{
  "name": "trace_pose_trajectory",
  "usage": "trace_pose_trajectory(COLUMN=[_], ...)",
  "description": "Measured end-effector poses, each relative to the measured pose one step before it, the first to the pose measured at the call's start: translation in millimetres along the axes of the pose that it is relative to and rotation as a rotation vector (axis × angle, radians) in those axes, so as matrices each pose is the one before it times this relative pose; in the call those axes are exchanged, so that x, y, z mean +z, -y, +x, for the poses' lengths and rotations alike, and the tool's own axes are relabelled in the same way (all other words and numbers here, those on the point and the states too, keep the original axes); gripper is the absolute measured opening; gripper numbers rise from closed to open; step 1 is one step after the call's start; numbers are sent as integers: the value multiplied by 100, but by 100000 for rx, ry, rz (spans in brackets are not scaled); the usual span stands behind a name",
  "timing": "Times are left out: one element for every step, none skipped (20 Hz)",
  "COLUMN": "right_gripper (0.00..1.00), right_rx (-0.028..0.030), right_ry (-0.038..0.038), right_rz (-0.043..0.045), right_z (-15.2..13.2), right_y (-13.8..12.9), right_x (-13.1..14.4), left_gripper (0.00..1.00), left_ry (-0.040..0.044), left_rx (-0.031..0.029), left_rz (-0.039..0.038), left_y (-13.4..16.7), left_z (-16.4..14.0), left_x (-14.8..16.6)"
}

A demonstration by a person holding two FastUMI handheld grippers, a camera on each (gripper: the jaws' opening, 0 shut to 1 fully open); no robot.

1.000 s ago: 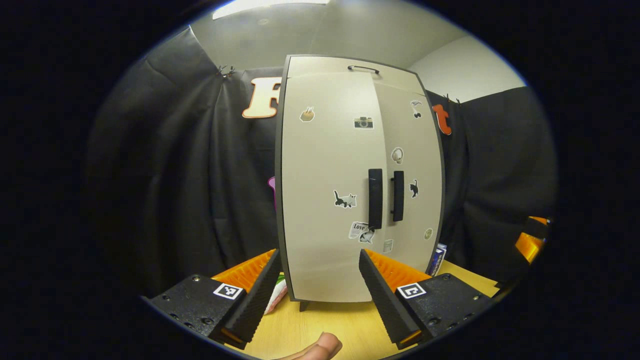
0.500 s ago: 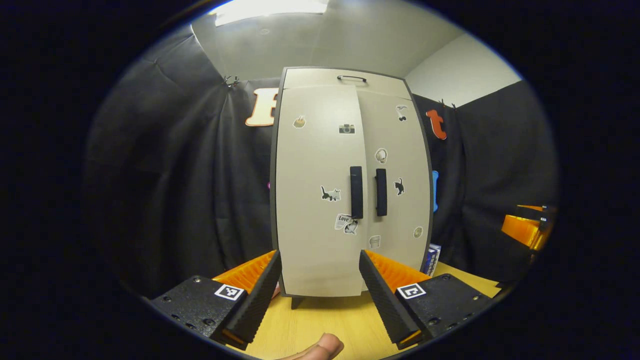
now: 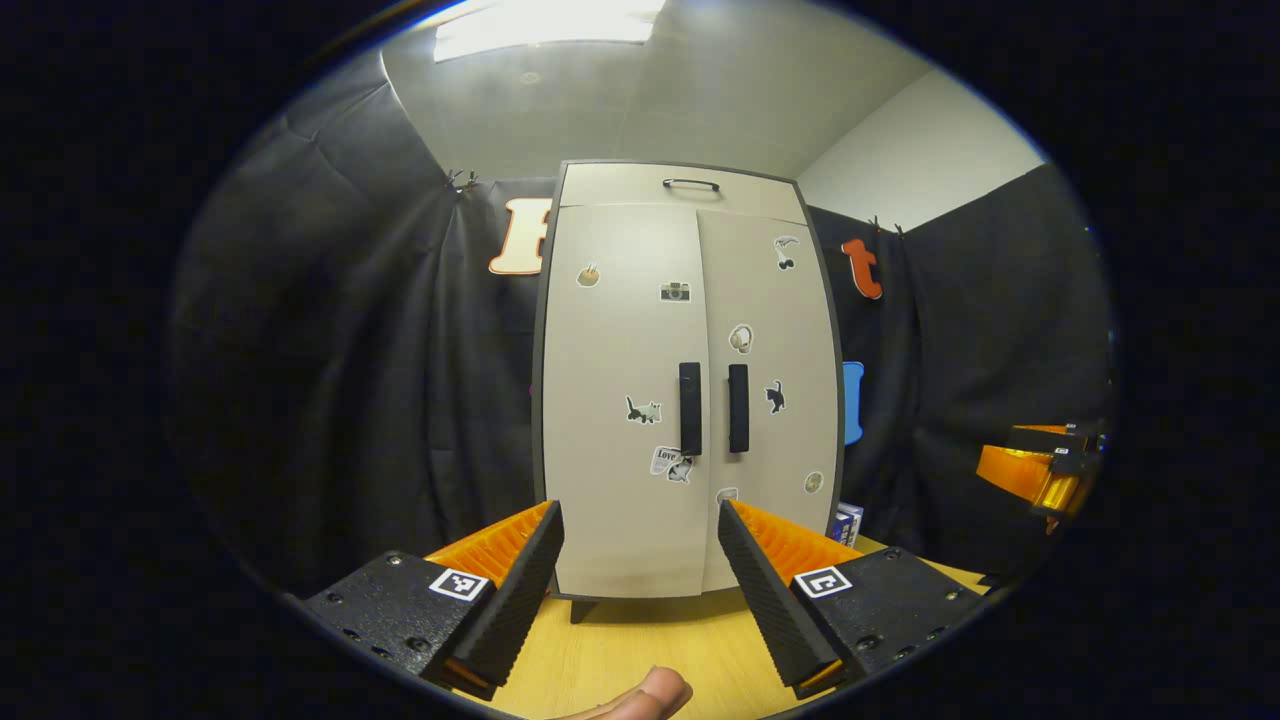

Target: Grab one shoe with the right hand and put it into the shoe cabinet, grab the other shoe with the left hand and put it into the shoe cabinet; then close the right door with the right hand and the left door with the left hand.

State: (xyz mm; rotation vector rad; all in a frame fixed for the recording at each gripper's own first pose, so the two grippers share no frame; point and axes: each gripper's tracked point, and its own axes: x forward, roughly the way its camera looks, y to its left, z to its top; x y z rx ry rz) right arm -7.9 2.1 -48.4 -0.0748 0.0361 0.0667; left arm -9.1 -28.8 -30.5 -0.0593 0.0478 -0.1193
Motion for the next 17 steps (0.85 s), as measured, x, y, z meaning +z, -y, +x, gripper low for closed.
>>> trace_pose_trajectory(right_gripper=[97, 97, 94, 94, 94, 97, 97, 97, 94, 94, 97, 97, 94, 94, 94, 94, 94], right_rx=[-546, 1251, 1381, -25, -1153, -971, -288, 112, 334, 358, 237, 294, 139, 149, 306, 248, 133], right_ry=[698, 197, 299, 661, 956, 944, 515, 305, -104, -391, -471, -288, -165, -228, -273, -138, -62], right_rz=[-813, 417, 681, 70, -538, -568, -252, 291, 367, 187, 66, -194, -199, -25, 81, 318, 475], right_z=[-280, -196, -345, -373, -244, -226, -181, -176, -157, -6, -77, 38, 78, 87, 102, 167, 48], right_y=[389, -63, -184, 371, 657, 521, 306, 129, 75, 114, 115, 54, 105, 71, -32, 8, 101], right_x=[275, 121, 0, 253, 259, 210, 100, -62, -104, -151, -173, -146, -112, -188, -243, -135, -141], left_gripper=[95, 95, 95, 95, 96, 96, 96, 96, 96, 96, 96, 96, 96, 96, 97, 96, 96], left_ry=[-138, -91, 65, -238, 306, -445, -929, -717, -790, -649, -334, 71, 244, 384, 366, 668, 664], left_rx=[293, 252, 454, 297, -898, -812, -414, -413, -616, -299, 194, -52, -203, -192, 237, 80, -242], left_rz=[-834, -465, -557, -915, -938, -445, -249, -168, 102, -283, -451, -606, -595, 426, 480, 820, 731], left_y=[60, 50, 74, 139, 398, 538, 262, 325, 286, 388, 175, 131, 202, 282, 108, 150, 275], left_z=[-15, -45, 60, -2, 63, 123, 78, 80, 161, 75, 93, 113, 56, 43, 7, 64, -16], left_x=[-62, -25, 38, -119, 65, -102, -291, -352, -244, -223, -136, -33, -2, 17, 68, 80, 53])
